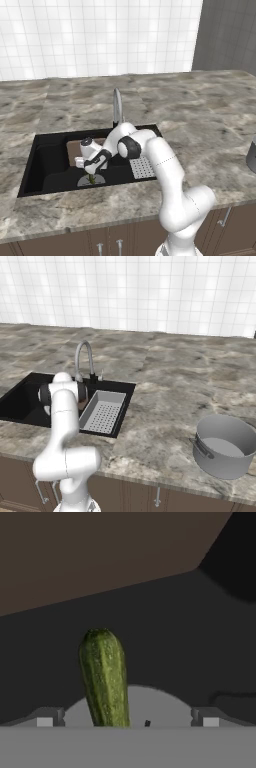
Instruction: Dump the squash from the pot into the sink. Then turn on the water and wash the squash. Then turn off the water and put the squash back in the pot.
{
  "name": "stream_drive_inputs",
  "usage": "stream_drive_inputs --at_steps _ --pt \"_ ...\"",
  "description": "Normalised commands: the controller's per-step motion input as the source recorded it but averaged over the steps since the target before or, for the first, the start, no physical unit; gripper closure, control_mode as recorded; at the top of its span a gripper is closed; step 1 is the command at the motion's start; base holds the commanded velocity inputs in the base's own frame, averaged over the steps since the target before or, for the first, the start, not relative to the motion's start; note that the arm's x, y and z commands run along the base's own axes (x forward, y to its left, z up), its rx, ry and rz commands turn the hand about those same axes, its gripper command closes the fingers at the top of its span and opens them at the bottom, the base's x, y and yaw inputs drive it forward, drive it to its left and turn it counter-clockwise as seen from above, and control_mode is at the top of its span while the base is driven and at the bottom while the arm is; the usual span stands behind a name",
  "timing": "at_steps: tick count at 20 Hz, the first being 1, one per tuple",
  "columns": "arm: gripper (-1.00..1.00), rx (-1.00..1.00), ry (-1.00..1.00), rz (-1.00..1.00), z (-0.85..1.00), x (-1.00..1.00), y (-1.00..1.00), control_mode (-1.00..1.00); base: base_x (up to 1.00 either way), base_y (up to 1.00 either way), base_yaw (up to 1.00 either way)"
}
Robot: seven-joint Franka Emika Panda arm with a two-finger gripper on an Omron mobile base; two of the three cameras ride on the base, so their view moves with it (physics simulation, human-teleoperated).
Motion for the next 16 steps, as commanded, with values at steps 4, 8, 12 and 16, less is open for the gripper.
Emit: stream_drive_inputs --at_steps 4,8,12,16 --pt "-1.00 0.00 0.00 0.02 -0.32 0.26 0.03 -1.00 0.00 0.00 0.00" --pt "-1.00 0.00 0.00 0.03 -0.30 0.24 0.06 -1.00 0.00 0.00 0.00" --pt "-1.00 0.00 0.01 0.03 -0.35 0.21 0.05 -1.00 0.00 0.00 0.00" --pt "1.00 0.00 0.04 0.03 -0.39 0.08 0.03 -1.00 0.00 0.00 0.00"
